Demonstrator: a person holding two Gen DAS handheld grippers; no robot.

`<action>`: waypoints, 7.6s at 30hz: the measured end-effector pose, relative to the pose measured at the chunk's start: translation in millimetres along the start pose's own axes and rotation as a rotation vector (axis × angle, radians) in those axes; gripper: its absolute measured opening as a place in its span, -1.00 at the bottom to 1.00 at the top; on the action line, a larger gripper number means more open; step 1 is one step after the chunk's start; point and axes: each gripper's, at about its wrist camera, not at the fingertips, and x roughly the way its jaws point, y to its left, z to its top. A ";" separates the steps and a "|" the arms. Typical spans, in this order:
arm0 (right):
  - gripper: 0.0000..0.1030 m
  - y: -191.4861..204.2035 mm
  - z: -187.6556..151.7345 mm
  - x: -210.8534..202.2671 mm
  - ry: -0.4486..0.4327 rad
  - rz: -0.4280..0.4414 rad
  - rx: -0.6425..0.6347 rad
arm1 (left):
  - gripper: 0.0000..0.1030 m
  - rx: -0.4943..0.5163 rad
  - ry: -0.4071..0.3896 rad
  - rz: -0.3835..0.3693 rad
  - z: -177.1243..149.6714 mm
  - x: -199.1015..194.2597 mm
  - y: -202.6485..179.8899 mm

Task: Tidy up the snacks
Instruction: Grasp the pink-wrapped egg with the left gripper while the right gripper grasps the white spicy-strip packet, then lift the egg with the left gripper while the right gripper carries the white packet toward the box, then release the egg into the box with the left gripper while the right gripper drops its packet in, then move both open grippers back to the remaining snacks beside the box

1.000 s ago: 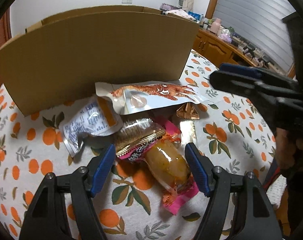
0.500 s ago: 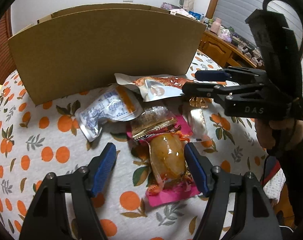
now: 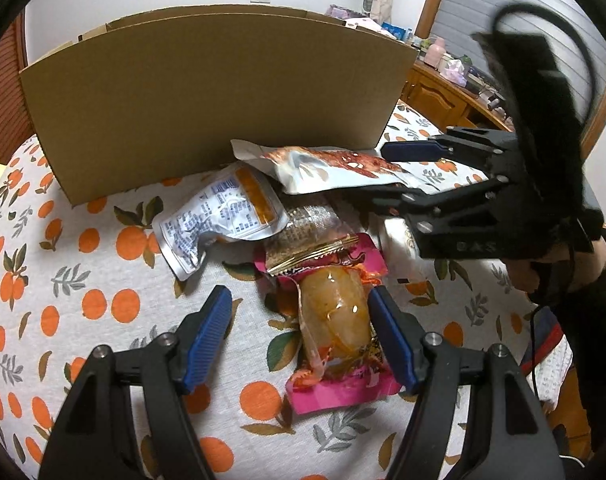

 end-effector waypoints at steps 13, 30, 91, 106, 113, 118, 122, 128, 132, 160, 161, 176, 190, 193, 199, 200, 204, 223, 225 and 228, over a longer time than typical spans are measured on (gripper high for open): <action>-0.06 -4.8 5.4 17.1 0.019 -0.057 -0.011 | 0.31 0.030 0.022 -0.025 0.1 11.5 -20.9; -0.67 10.0 -15.7 -26.7 -0.059 -0.020 -0.043 | -0.26 0.068 0.002 -0.030 -7.7 2.3 -21.8; -1.00 27.2 -19.2 -110.8 -0.306 -0.019 -0.031 | -0.30 0.057 -0.138 -0.047 6.0 -64.8 0.2; -1.00 28.9 -6.9 -116.4 -0.322 -0.028 -0.043 | -0.30 0.052 -0.165 -0.043 15.0 -72.6 4.1; -1.00 29.9 8.2 -134.4 -0.360 -0.046 -0.072 | -0.30 0.076 -0.227 -0.039 37.5 -94.4 3.0; -1.00 28.0 28.1 -150.5 -0.404 -0.064 -0.097 | -0.30 0.093 -0.276 -0.024 63.2 -110.0 7.1; -1.00 22.9 48.1 -161.4 -0.442 -0.076 -0.111 | -0.30 0.102 -0.308 -0.008 85.2 -120.0 14.5; -1.00 13.1 79.8 -166.4 -0.484 -0.081 -0.126 | -0.29 0.115 -0.334 0.024 118.8 -121.4 28.3; -1.00 5.6 100.9 -162.6 -0.498 -0.088 -0.151 | -0.29 0.107 -0.330 0.040 141.5 -109.0 42.7; -1.00 -36.6 123.5 -16.9 -0.257 -0.046 -0.117 | -0.21 0.026 -0.216 0.091 182.5 -13.3 96.0; -1.00 -36.5 122.6 -13.7 -0.248 -0.045 -0.115 | -0.20 0.023 -0.216 0.092 182.2 -13.8 96.2; -0.90 -33.4 126.0 -2.1 -0.216 0.051 -0.054 | -0.03 0.007 -0.223 0.098 180.4 -17.5 102.4; -0.30 -28.6 116.0 -23.5 -0.240 0.063 0.011 | 0.35 0.024 -0.274 0.116 168.4 -37.9 94.3; -0.24 -26.2 107.6 -39.9 -0.256 0.060 0.028 | 0.37 0.026 -0.286 0.112 159.7 -48.6 88.5; 0.01 -13.0 86.3 -76.5 -0.294 0.040 0.053 | 0.39 0.047 -0.304 0.102 137.4 -70.7 71.9; 0.04 -9.1 81.2 -81.8 -0.295 0.036 0.054 | 0.40 0.049 -0.302 0.096 134.4 -72.9 69.8; 0.09 -0.8 65.5 -93.0 -0.295 0.021 0.067 | 0.54 0.064 -0.297 0.087 116.5 -80.7 59.7; 0.10 -5.6 -33.0 -68.0 -0.146 -0.021 0.283 | 0.55 0.102 -0.201 0.084 45.4 -68.8 34.8; 0.10 -9.0 -41.4 -59.7 -0.125 -0.022 0.307 | 0.55 0.109 -0.192 0.084 40.6 -64.3 33.7; 0.10 -12.4 -49.0 -50.9 -0.104 -0.032 0.327 | 0.55 0.115 -0.178 0.089 36.2 -57.1 33.2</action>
